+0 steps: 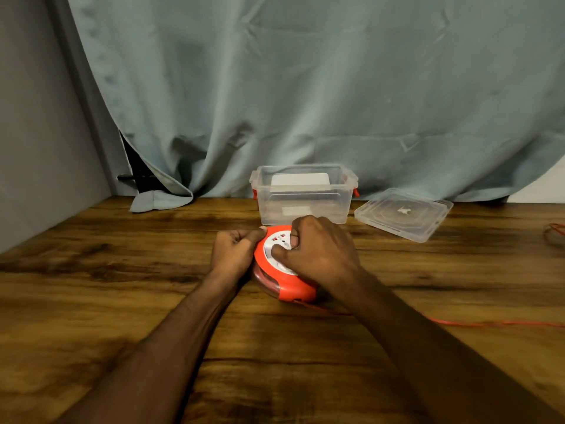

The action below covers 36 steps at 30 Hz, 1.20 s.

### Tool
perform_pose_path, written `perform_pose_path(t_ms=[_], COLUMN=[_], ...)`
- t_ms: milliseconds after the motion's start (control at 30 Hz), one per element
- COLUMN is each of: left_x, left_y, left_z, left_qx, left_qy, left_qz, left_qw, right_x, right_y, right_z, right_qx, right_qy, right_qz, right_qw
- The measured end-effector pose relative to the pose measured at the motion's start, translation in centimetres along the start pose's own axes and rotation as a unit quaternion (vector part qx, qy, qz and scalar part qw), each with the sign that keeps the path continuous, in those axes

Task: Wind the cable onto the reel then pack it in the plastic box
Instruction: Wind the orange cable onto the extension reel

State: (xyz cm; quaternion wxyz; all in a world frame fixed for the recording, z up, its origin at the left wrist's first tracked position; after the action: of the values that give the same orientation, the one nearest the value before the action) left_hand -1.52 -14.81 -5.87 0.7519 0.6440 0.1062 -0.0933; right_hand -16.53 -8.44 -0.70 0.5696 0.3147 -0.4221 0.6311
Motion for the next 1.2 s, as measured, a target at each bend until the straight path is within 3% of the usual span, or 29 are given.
perform_pose_path(t_ms=[167, 367, 767, 1067, 1200], left_x=[0.3, 0.2, 0.6, 0.6, 0.5], left_y=[-0.4, -0.6, -0.8, -0.9, -0.7], left_z=[0.5, 0.6, 0.8, 0.9, 0.8], left_qx=[0.018, 0.023, 0.053, 0.033, 0.032], left_qy=[0.002, -0.004, 0.007, 0.008, 0.005], left_qz=[-0.009, -0.007, -0.001, -0.033, -0.043], left_qw=[1.0, 1.0, 0.999, 0.999, 0.999], right_x=[1.2, 2.1, 1.8, 1.4, 1.0], right_y=[0.8, 1.9, 2.9, 2.1, 1.9], right_z=[0.3, 0.2, 0.6, 0.2, 0.2], right_qx=[0.041, 0.153, 0.171, 0.134, 0.104], right_qy=[0.001, -0.078, -0.133, -0.03, -0.025], right_qz=[0.036, 0.053, 0.064, -0.008, -0.012], right_qw=[0.999, 0.984, 0.974, 0.99, 0.994])
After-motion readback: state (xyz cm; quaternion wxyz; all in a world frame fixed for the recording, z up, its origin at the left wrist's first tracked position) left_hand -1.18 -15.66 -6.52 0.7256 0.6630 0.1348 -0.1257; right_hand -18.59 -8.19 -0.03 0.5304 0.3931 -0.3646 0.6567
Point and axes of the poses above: each hand's wrist, its own z-axis towards the middle knuckle, its own x-axis out of the back of the hand, y = z × x, the point moved 5 cm from there along z, towards the middle knuckle, and after that the axes turned 10 degrees about -z, right-handed, at the moved point
